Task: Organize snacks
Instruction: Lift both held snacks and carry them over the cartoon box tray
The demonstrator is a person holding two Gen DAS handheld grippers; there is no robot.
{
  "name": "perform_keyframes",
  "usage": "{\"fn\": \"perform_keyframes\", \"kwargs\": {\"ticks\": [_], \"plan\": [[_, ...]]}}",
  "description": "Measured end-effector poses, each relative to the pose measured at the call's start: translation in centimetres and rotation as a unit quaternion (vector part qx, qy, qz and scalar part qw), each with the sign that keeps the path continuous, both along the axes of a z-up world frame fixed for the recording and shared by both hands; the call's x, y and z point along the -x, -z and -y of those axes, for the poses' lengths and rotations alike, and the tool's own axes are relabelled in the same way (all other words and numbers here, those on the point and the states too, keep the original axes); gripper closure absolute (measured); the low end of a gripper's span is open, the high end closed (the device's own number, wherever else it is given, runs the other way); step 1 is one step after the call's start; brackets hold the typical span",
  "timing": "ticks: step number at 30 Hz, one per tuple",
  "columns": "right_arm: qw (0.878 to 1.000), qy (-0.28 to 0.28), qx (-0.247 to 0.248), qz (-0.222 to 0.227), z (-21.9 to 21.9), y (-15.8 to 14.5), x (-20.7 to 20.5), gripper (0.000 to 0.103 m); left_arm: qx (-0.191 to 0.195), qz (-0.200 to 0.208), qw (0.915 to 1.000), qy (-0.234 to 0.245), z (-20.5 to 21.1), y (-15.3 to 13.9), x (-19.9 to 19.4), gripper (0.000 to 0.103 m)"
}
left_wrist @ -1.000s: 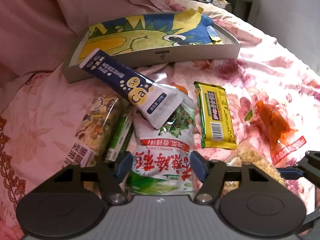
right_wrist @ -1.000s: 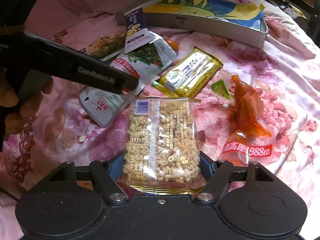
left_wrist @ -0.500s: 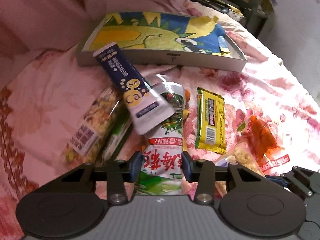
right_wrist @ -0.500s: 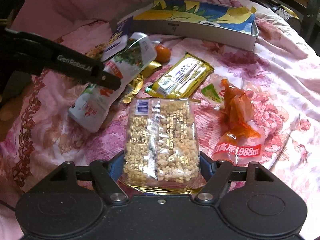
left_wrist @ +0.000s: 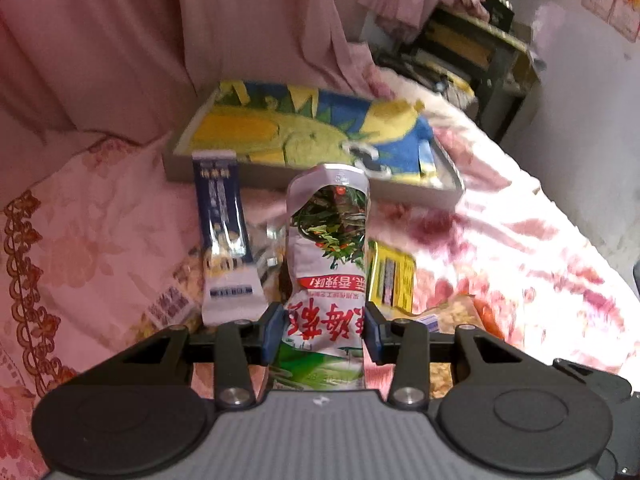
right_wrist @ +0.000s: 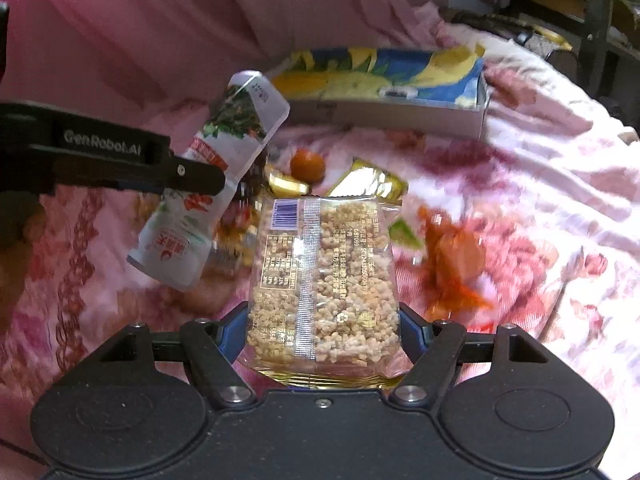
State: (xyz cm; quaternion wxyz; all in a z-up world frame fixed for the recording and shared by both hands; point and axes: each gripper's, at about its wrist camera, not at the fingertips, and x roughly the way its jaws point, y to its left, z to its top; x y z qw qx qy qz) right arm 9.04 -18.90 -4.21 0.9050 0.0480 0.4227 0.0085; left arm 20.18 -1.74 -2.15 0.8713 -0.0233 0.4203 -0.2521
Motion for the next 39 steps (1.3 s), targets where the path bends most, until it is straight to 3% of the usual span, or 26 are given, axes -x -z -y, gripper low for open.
{"fn": "perform_keyframes", "kwargs": {"ticks": [7,13,17,24,37,39], "plan": [[0.997,0.016,-0.006,0.079,1.5,-2.6,-3.4,0.027,0.027,0.088,0.9941,-0.057,0.8,-1.3,-3.7,0.057],[0.987,0.061,-0.003,0.149,3.9,-4.2,-9.2,0.027,0.100,0.109,0.9814,-0.122,0.9,-1.5,-9.2,0.057],[0.978,0.097,0.007,0.184,5.8,-4.4,-13.1,0.027,0.126,0.118,0.9750,-0.140,1.2,-0.9,-12.3,0.057],[0.972,0.133,0.040,0.190,8.0,-2.9,-18.9,0.027,0.128,0.143,0.9678,-0.163,1.9,1.1,-15.5,0.057],[0.982,0.130,0.044,0.131,7.8,1.6,-23.0,0.027,0.092,0.112,0.9779,-0.150,3.8,4.9,-17.6,0.057],[0.983,0.129,0.041,0.126,7.9,1.8,-23.4,0.027,0.085,0.107,0.9795,-0.147,3.8,5.3,-17.7,0.063]]}}
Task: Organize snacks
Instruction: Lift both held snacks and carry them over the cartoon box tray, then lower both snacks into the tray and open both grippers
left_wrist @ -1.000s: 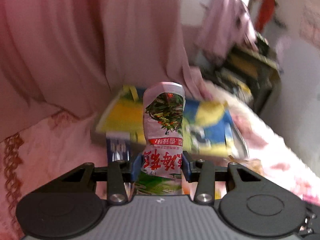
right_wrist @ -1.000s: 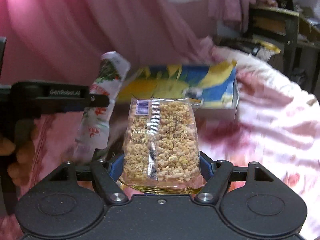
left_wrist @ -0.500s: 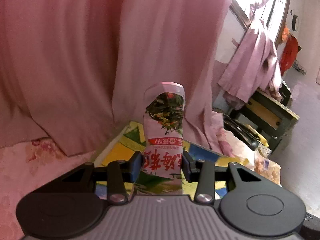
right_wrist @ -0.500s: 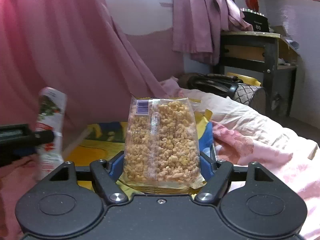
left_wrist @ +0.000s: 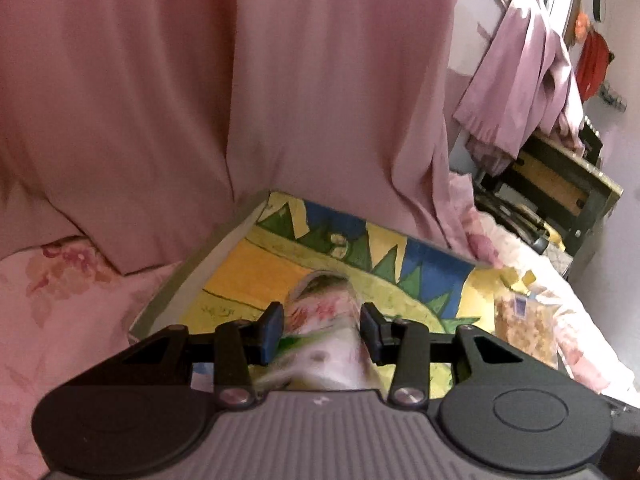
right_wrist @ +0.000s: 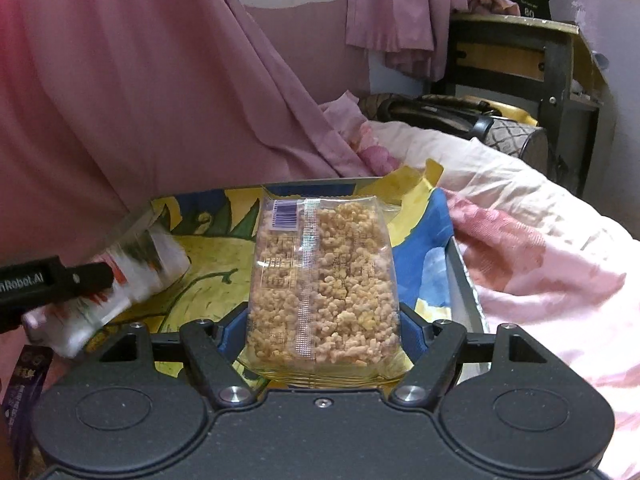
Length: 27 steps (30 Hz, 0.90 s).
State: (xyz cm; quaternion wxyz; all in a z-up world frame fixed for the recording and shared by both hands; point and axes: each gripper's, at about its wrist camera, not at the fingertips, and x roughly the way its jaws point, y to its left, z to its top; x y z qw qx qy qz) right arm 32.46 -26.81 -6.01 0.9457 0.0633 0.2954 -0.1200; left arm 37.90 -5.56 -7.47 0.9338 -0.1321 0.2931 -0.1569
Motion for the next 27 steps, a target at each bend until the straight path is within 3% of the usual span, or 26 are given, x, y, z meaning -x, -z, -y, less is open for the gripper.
{"fn": "perform_keyframes", "kwargs": {"ticks": [10,14,20,24,27], "plan": [[0.999,-0.004,-0.003,-0.033,-0.3,0.7,-1.1,0.025,-0.019,-0.008,0.9996,0.016,0.4,0.1,-0.1,0.064],[0.999,-0.006,0.003,-0.033,-0.5,0.6,-0.7,0.017,-0.021,-0.009,0.9997,0.012,0.2,-0.4,0.2,0.050],[1.000,-0.012,0.003,0.001,-0.7,-2.1,1.7,0.006,-0.022,0.015,0.9996,-0.003,-0.3,-3.1,2.1,0.017],[0.999,-0.021,0.022,0.036,-1.0,-4.8,4.7,0.001,-0.012,0.041,0.9991,-0.009,-1.0,-5.9,4.2,0.003],[0.997,-0.028,0.038,0.060,-1.3,-6.6,7.2,0.001,-0.015,0.071,0.9973,-0.011,-1.6,-8.0,6.7,0.001]]}}
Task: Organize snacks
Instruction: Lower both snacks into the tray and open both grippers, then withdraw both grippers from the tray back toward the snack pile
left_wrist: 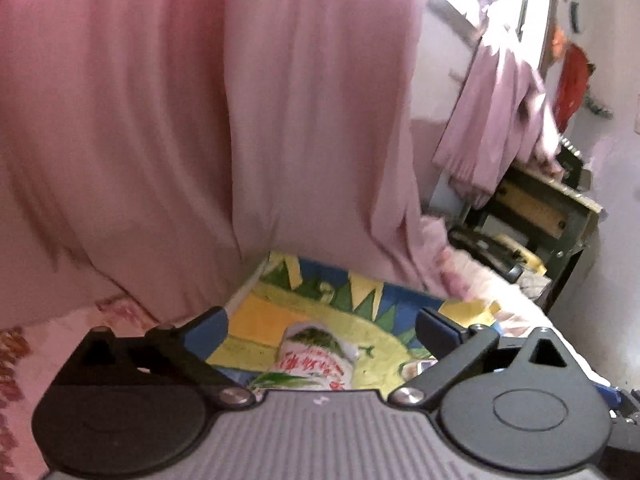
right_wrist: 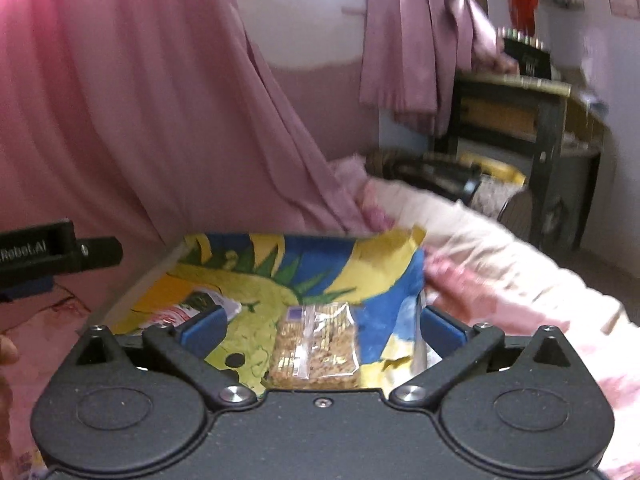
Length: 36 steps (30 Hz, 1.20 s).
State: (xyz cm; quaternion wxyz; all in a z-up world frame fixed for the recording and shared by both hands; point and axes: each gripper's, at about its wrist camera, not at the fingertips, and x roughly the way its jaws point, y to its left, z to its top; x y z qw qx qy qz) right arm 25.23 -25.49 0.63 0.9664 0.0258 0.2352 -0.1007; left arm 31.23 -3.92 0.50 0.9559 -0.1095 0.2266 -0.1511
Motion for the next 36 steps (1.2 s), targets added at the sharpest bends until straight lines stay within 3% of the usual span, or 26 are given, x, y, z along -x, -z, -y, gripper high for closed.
{"fn": "perform_keyframes", "kwargs": {"ticks": [5,12,22,36], "plan": [[0.999,-0.010,0.015,0.047,-0.6,-2.6,4.9,0.001,-0.033,0.060,0.9976,0.002,-0.5,-2.8,4.5,0.000],[0.995,-0.022,0.036,0.086,-1.7,-4.7,11.3,0.001,-0.058,0.087,0.9945,0.005,-1.5,-4.0,11.0,0.000],[0.997,-0.008,-0.006,0.081,-1.4,-5.2,19.0,0.001,-0.090,0.054,0.9945,-0.004,-3.8,-3.2,18.0,0.000],[1.000,0.001,-0.018,0.017,-2.7,-3.6,23.9,0.001,-0.143,-0.004,0.9898,-0.002,-5.2,-0.5,24.0,0.000]]}}
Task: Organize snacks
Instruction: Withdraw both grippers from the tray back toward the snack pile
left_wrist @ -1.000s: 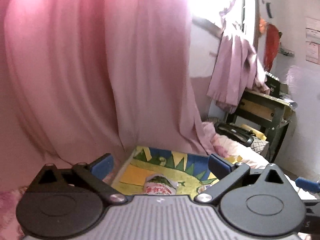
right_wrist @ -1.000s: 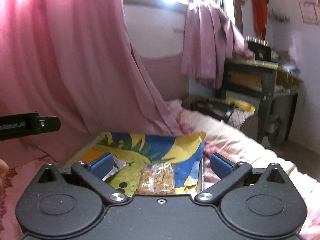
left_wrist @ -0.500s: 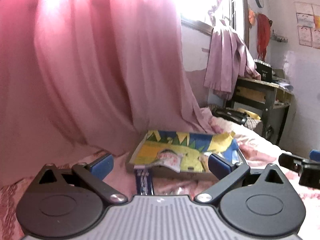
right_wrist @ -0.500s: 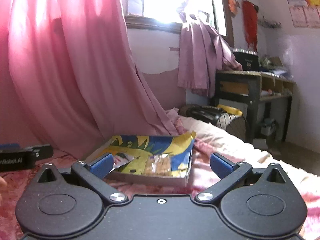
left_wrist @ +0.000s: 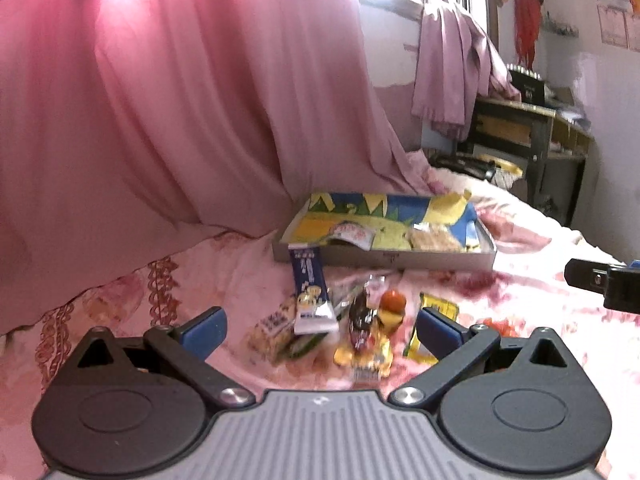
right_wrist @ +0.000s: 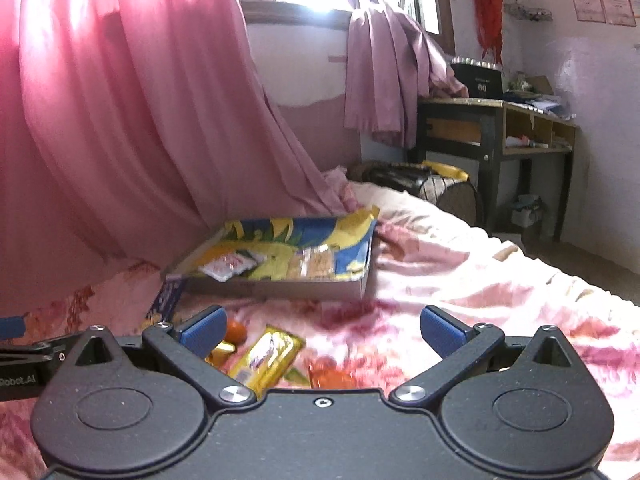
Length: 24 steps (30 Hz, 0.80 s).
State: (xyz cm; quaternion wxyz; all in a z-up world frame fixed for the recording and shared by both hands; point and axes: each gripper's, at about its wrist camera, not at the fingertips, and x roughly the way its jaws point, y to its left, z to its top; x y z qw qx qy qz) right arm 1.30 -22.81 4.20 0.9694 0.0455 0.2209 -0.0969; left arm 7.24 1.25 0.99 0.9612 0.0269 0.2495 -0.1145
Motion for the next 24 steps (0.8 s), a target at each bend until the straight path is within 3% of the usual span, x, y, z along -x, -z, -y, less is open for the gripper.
{"fn": "perform_keyframes", "kwargs": {"ticks": [10,16,24], "plan": [[0.997,-0.009,-0.003,-0.077,-0.9,1.9,0.0,0.001,-0.030,-0.070,0.9971,0.003,0.4,1.9,0.5,0.000],[0.987,-0.012,-0.055,-0.152,-0.2,3.6,-0.9,0.001,-0.040,-0.106,0.9935,0.007,0.4,2.8,0.6,0.000],[0.979,-0.013,-0.092,-0.183,0.1,4.4,-0.8,0.001,-0.027,-0.141,0.9897,0.000,-0.2,3.1,0.4,0.000]]}}
